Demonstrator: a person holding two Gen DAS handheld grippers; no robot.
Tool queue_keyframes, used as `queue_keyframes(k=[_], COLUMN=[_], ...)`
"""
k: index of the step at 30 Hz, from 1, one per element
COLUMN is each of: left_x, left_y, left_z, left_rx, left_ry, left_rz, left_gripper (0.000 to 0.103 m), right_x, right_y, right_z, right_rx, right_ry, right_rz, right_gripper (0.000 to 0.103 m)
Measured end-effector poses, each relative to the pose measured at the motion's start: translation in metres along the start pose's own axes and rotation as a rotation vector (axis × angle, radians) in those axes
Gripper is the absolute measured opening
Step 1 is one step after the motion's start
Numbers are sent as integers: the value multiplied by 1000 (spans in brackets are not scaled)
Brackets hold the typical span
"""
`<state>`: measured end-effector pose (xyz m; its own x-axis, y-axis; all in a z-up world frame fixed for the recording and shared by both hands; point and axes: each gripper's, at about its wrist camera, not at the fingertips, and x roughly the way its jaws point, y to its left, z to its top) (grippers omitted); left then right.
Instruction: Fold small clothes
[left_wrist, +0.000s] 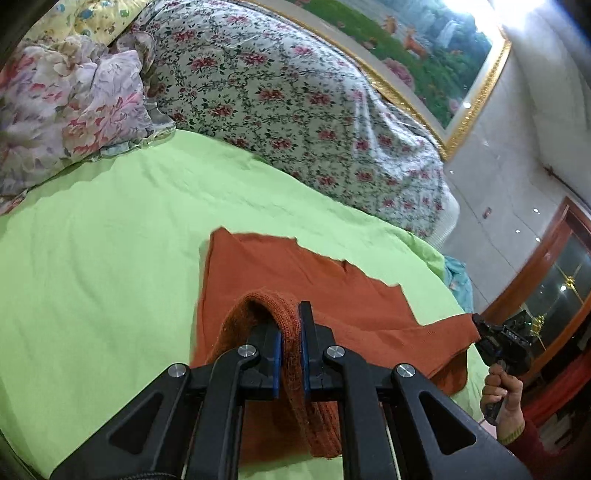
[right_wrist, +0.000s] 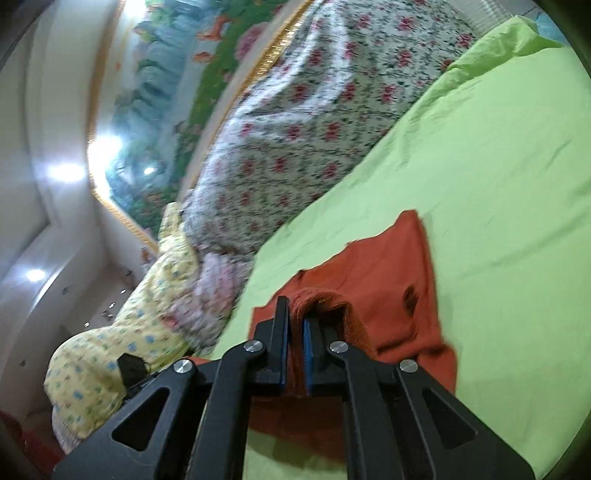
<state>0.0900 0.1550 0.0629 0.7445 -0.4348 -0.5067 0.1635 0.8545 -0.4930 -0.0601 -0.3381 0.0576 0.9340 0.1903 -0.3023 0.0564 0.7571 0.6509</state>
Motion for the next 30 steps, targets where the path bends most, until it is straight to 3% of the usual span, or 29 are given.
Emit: queue_keyframes(k=[9,23,26,28,30], left_x=[69,155,152,142,125], left_y=[22,69,64,60,49], left_z=[29,23,25,24,22], left_rx=[-37,-121,-104,-89,-48], left_ry=[49,177,188,203,195], left_rz=[32,120,133,140,147], left_gripper=[6,7,10,25,29], right_x=[61,101,108,107,101], right_y=[-24,-74,-78,-79,-77], right_z=[44,52,54,55,56], right_rx=[6,66,64,89,113], right_ry=[37,93,110,123,122], right_rz=[-158,-343,-373,-380,-375], right_gripper=[8,8,9,11,14])
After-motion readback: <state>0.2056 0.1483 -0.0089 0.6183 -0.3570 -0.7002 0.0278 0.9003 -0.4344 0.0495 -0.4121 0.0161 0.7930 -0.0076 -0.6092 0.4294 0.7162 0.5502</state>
